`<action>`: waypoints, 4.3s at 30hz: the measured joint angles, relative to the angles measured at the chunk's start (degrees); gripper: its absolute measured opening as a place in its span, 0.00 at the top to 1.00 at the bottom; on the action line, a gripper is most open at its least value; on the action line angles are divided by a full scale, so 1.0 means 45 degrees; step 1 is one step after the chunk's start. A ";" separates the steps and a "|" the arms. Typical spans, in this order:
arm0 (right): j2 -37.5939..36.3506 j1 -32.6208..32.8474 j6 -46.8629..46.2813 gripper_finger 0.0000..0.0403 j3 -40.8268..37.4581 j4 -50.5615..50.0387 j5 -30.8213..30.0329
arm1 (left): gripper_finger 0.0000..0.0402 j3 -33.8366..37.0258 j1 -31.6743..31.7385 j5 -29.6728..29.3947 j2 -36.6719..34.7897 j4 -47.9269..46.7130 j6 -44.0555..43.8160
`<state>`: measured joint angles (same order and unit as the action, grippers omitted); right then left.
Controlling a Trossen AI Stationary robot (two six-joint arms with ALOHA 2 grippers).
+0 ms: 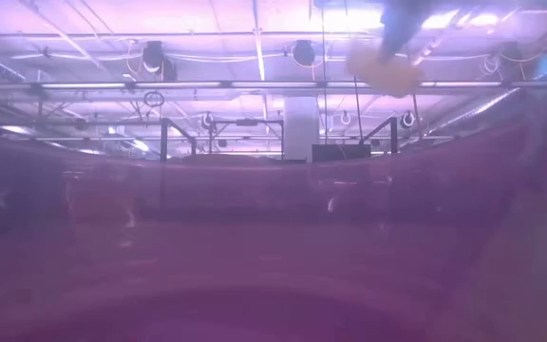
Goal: Place and stack bowls onto a shelf
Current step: Put the yellow bowl on the shelf, then stack the green bowl on top of the pink bowl on the shelf
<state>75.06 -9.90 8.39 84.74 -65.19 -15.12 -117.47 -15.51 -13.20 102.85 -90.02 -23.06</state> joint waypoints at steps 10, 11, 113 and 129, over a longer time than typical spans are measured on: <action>0.2513 -0.2837 0.2550 1.00 0.1076 0.2208 0.1058 | 0.80 0.0000 -0.0005 -0.0109 0.0000 0.0000 -0.0334; 0.2749 -0.3074 0.2713 1.00 0.1081 0.2463 0.1400 | 0.80 0.0000 -0.0005 -0.0109 0.0000 0.0000 -0.0332; -0.1537 -0.1765 0.5093 0.68 0.0315 0.5294 -0.0289 | 0.80 1.0233 -0.2676 0.2932 -0.0719 0.4138 -1.3821; -0.1537 -0.1765 0.5399 0.68 -0.0192 0.5742 -0.0289 | 0.97 1.1589 -0.2794 0.2715 -0.0719 0.5264 -1.2110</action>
<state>68.14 -17.85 32.69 83.88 -39.35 -16.43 -65.32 -28.08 -0.99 99.61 -66.33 -77.55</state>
